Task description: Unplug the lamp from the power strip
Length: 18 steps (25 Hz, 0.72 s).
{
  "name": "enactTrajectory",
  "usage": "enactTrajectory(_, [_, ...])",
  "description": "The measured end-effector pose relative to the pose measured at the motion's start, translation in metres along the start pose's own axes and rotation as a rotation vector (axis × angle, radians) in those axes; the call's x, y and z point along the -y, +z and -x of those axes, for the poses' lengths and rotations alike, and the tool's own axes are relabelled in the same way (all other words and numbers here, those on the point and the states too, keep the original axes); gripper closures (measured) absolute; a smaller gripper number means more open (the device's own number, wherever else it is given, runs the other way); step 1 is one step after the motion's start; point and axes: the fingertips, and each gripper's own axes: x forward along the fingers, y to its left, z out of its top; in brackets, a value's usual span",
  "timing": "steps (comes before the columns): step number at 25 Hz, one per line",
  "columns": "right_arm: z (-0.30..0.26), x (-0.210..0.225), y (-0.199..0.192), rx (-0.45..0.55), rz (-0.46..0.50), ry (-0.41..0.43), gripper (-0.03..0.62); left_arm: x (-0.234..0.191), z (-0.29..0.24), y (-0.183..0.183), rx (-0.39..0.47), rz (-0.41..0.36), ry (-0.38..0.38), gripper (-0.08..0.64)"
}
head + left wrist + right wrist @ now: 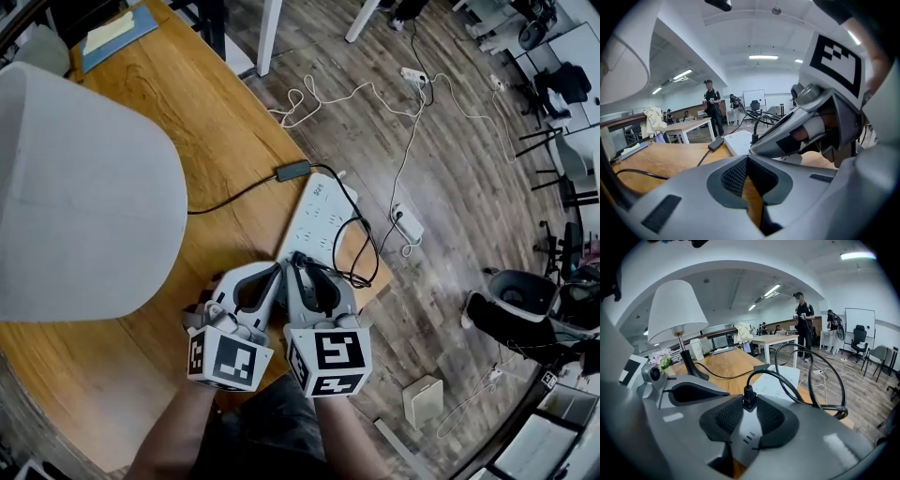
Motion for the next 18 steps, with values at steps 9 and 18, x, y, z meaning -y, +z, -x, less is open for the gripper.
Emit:
enactTrajectory(9, [-0.0051, -0.0003, 0.0006, -0.057, -0.049, -0.017, 0.492, -0.0028, -0.0046, -0.0044, -0.034, 0.004, -0.003, 0.565])
enactTrajectory(18, [-0.0018, -0.0007, 0.0028, 0.006, -0.018, -0.048, 0.506, -0.0007, -0.0033, -0.0027, -0.041, -0.037, 0.003, 0.565])
